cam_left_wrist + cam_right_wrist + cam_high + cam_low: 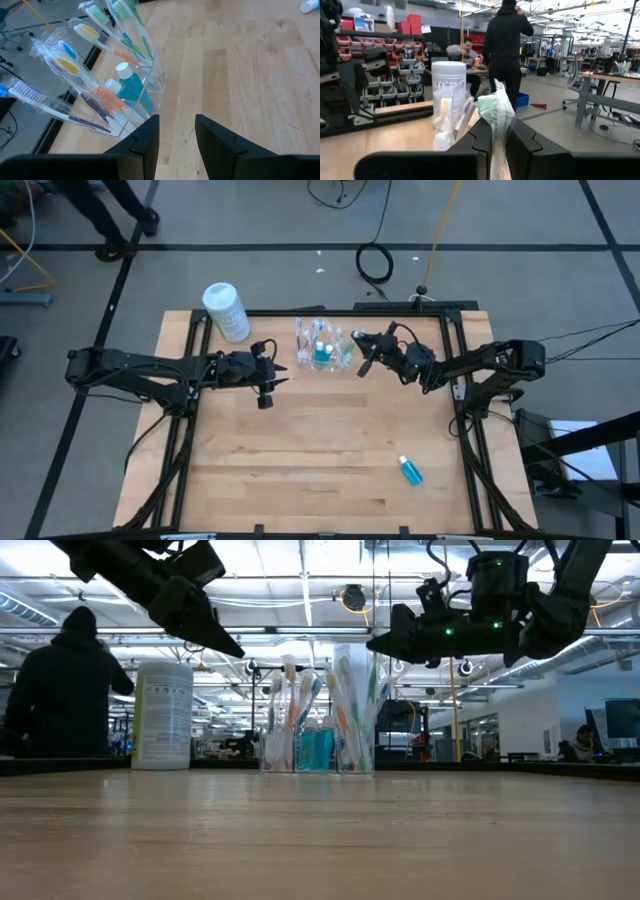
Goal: Pick & Place toothbrushing station
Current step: Put the green toothbrush into the transparent organizer, then put the blue mouthwash bottle into the transparent organizer
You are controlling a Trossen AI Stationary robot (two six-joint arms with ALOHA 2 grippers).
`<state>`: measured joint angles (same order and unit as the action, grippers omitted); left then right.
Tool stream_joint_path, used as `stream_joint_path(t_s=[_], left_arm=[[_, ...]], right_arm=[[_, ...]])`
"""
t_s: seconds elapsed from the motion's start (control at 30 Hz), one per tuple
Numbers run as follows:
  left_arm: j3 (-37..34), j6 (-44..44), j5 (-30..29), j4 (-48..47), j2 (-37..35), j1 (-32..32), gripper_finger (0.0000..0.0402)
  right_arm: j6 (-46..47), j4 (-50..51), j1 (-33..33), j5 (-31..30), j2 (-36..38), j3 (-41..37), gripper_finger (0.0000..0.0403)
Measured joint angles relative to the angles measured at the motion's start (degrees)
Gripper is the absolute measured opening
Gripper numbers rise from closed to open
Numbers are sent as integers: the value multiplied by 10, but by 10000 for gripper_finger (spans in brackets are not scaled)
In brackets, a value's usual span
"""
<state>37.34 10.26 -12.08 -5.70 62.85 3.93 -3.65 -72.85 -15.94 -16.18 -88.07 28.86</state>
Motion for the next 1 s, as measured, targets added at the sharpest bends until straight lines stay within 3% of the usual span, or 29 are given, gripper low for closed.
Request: stream_joint_path(t_s=[0.23,0.6,1.0], left_arm=[[0,0,0,0,0,0,131],[0,0,0,0,0,0,131],[0,-2,0,0,0,0,131]], right_arm=[[0,70,0,43,0,0,24],[0,90,0,44,0,0,30],[-5,129,0,43,0,0,124]])
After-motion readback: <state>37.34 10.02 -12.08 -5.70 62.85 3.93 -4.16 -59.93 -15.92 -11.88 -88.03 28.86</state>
